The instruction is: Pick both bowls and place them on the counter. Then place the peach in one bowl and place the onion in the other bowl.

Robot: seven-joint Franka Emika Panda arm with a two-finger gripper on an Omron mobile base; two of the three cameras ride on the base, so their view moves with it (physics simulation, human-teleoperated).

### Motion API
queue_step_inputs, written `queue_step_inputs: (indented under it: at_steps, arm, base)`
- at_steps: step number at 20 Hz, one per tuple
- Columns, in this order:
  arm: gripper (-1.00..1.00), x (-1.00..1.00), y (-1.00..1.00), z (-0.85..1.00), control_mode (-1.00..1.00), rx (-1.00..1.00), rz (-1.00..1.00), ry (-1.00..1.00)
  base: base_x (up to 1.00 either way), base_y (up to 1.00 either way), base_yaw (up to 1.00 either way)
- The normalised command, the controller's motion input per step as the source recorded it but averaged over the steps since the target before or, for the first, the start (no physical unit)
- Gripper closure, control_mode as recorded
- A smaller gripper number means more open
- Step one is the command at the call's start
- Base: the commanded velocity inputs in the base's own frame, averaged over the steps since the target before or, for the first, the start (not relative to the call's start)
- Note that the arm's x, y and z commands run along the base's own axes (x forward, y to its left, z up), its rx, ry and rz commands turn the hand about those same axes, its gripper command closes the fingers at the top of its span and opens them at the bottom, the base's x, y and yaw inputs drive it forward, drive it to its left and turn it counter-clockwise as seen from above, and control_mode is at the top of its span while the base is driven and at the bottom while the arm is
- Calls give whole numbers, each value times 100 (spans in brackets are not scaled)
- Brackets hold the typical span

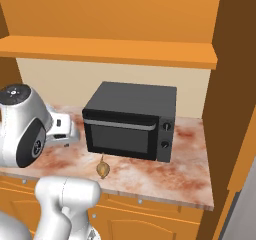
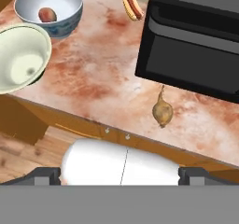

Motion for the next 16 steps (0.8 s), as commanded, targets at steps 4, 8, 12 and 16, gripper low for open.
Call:
queue_step_inputs:
  at_steps: [4,8,12,16]
  arm:
    - [-100,2,-41,-19,-100,-8,-1,0]
    - [-100,6,-34,-20,-100,-5,-2,0]
    - [-100,7,-37,-23,-100,-1,-5,0]
    - [-100,14,-14,-30,-100,0,-4,-5]
  base:
    - [0,0,0]
    - [0,0,0]
    - [0,0,0]
    - [0,0,0]
